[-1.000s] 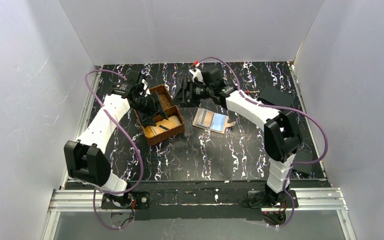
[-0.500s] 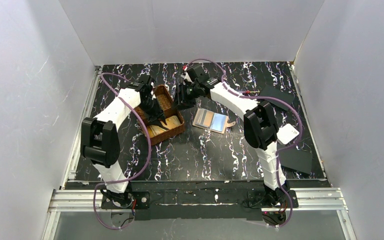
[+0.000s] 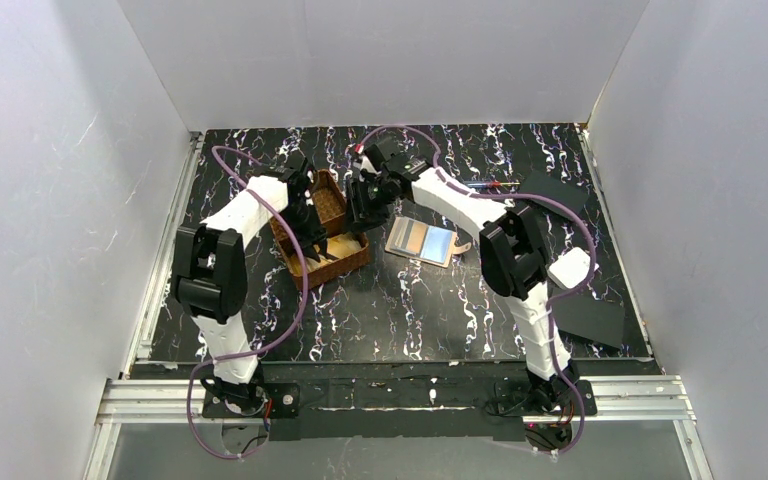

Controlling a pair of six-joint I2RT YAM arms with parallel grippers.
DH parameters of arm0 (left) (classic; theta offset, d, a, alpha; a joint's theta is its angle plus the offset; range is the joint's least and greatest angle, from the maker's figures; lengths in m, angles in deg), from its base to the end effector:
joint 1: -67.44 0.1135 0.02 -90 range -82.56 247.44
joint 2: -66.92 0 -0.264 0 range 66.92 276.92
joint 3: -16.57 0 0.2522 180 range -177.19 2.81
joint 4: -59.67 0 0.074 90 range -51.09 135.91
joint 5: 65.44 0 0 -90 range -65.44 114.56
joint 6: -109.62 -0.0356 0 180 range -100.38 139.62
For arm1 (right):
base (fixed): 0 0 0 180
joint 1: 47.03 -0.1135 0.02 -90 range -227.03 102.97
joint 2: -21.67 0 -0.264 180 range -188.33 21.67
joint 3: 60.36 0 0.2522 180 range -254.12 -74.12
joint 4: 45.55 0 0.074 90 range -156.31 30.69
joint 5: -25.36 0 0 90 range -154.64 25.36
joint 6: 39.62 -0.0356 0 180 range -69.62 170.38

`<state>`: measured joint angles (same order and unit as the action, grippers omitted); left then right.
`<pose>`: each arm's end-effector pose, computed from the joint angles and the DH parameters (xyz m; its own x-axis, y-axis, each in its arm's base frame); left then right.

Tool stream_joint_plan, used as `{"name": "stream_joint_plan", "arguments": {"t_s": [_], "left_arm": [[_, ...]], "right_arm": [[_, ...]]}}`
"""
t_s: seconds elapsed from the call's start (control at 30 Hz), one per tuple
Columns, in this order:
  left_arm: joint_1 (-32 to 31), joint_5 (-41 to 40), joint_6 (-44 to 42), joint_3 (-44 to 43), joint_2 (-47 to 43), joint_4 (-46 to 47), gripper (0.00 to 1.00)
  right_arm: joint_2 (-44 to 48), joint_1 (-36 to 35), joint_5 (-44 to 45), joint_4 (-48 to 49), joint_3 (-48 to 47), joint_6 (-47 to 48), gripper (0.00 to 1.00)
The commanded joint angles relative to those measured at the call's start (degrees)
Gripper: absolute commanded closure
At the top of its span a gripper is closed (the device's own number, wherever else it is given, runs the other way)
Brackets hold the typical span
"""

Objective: Put the credit cards into the card holder
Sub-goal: Pick up the credit card from the storage box.

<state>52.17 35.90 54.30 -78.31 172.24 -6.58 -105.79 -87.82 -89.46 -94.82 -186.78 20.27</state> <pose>0.3482 -0.1023 0.2164 -0.9438 -0.3206 -0.0804 -0.2859 0.9138 -0.2883 0.3693 0.3384 0.2367 -0.9033 -0.1780 -0.3904 -0.3962 0.6951 0.5998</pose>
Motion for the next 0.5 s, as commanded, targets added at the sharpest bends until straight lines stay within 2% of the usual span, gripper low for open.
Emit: {"name": "stream_joint_plan", "arguments": {"t_s": [0.0,0.3,0.47], "left_arm": [[0.06,-4.05,-1.99,0.37,1.21,-1.19,0.81],[0.06,-5.24,-2.73,0.65,4.22,0.23,0.83],[0.06,-5.56,-0.95,2.09,3.91,0.96,0.88]], "right_arm": [[-2.27,-1.87,-0.36,-1.54,-4.12,3.16,0.5],[-9.54,-4.42,7.55,-8.01,-15.39,7.02,0.38],[-11.46,-5.52,13.51,-9.74,-15.96,9.99,0.31]]}}
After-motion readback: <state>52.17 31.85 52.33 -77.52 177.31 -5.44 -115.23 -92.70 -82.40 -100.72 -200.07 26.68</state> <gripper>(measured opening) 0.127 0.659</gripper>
